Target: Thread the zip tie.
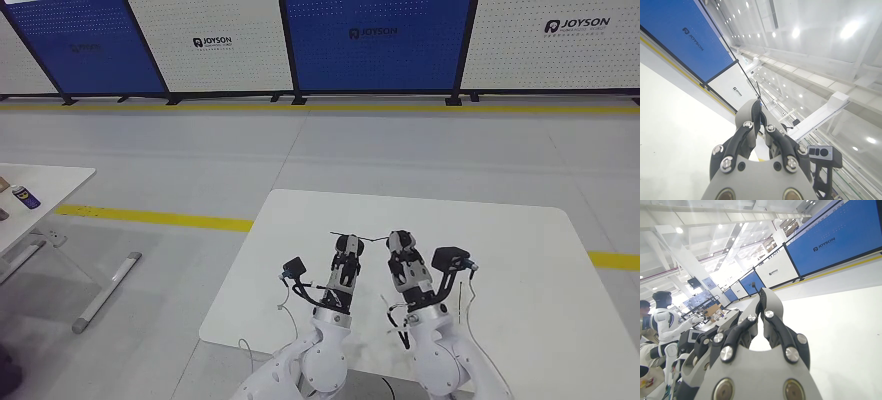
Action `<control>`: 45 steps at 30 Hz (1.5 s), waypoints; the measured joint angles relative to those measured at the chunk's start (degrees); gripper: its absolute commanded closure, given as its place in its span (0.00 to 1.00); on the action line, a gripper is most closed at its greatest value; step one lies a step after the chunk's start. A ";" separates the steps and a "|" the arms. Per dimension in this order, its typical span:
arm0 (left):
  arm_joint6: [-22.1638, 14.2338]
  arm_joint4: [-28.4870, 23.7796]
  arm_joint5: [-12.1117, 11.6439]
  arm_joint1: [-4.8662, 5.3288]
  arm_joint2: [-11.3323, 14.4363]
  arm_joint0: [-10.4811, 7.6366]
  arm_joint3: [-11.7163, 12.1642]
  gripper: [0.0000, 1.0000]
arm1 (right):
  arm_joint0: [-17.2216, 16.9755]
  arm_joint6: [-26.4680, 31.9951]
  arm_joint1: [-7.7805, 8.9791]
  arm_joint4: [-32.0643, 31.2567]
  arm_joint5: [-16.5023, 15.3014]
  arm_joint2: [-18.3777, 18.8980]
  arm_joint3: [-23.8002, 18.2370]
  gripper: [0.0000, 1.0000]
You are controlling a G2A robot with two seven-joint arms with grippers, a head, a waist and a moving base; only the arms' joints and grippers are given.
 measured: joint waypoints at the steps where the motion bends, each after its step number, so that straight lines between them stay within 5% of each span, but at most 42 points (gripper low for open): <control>1: 0.00 0.00 0.00 0.00 0.00 0.00 0.00 1.00 | 0.07 0.08 -0.04 0.09 -0.05 -0.05 0.05 1.00; 34: 0.00 0.00 0.00 0.00 0.00 0.00 0.00 1.00 | 1.25 0.24 -0.97 0.40 -1.27 -0.58 2.25 1.00; 45: 0.00 0.00 0.00 0.00 0.00 0.00 0.00 1.00 | -0.38 -0.20 -0.83 -0.25 -0.81 0.88 -0.22 1.00</control>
